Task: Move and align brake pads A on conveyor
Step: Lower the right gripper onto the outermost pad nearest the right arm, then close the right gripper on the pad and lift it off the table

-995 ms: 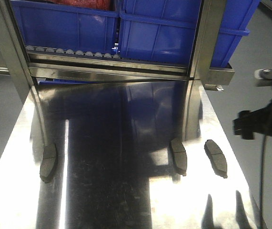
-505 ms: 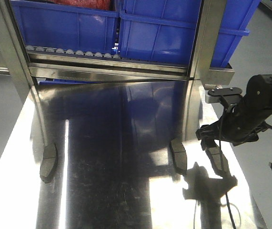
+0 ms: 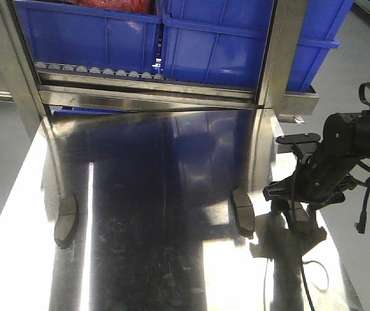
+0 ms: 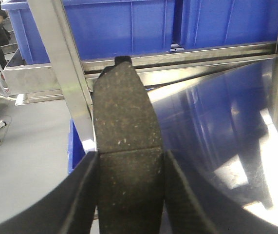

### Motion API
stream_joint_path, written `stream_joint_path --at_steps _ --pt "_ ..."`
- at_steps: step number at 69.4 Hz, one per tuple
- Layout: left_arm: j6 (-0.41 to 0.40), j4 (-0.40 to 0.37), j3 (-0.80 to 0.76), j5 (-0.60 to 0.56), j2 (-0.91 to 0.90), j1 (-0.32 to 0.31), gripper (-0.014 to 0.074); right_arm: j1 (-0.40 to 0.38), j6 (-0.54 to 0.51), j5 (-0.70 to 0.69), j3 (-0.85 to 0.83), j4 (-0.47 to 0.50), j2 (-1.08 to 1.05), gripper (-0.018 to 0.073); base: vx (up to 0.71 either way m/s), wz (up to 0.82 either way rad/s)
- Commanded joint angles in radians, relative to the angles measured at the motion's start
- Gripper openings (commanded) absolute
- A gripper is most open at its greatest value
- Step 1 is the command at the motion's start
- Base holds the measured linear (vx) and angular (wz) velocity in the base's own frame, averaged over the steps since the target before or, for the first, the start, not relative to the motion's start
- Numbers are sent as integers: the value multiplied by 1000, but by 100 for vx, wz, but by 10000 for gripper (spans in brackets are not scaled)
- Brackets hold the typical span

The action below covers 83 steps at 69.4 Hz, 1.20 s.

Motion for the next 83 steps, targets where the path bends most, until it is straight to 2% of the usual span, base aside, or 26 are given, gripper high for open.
stream_joint_path --at_steps 1,14,54,68,83 --pt "-2 -14 -31 -101 4 -7 183 -1 -9 -18 -28 1 -43 571 0 0" --pt "-2 -14 -31 -101 4 -7 183 -1 -12 -18 -28 1 -43 500 0 0" --pt "-2 -14 -31 -101 4 -7 183 -1 -40 -9 -28 0 -43 164 0 0" --pt "-2 -14 -31 -101 4 -7 183 -1 -40 -12 -28 1 -55 108 0 0" --pt "-2 -14 -31 -101 4 -7 183 -1 -46 -25 -28 1 -103 93 0 0"
